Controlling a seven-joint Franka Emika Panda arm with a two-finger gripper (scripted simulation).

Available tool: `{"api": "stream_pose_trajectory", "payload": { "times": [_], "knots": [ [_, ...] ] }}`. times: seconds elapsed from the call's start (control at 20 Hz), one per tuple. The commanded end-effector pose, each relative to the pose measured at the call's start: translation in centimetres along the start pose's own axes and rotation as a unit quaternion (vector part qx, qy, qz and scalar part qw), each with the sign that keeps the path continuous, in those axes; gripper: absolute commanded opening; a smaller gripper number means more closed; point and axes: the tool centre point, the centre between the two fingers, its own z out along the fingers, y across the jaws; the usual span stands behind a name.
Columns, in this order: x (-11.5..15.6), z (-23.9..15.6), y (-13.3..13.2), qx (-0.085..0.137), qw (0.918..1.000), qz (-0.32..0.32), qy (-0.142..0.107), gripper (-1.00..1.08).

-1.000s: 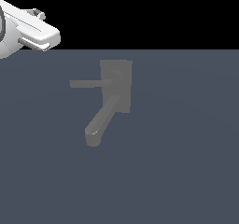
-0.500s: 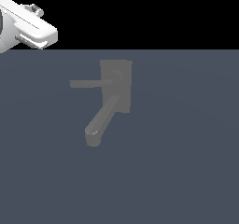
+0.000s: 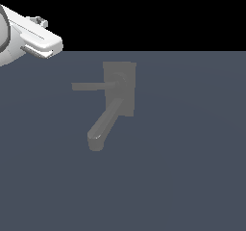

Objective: Turn on the faucet by rotating a designated handle.

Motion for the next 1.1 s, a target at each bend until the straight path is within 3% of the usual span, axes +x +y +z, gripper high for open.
{"api": "stream_pose_trajectory", "payload": {
  "times": [0.0, 0.25, 0.6, 1.05],
  "knots": [
    [1.6, -0.4, -0.8, -0.003, 0.9997, -0.018, 0.015, -1.0],
    [6.1, -1.8, -3.5, -0.012, 0.9956, -0.069, 0.062, -1.0],
    [12.6, -4.4, -8.6, -0.017, 0.98, -0.145, 0.135, -1.0],
    [16.1, -6.3, -12.2, -0.016, 0.9651, -0.188, 0.181, -1.0]
  ]
}}
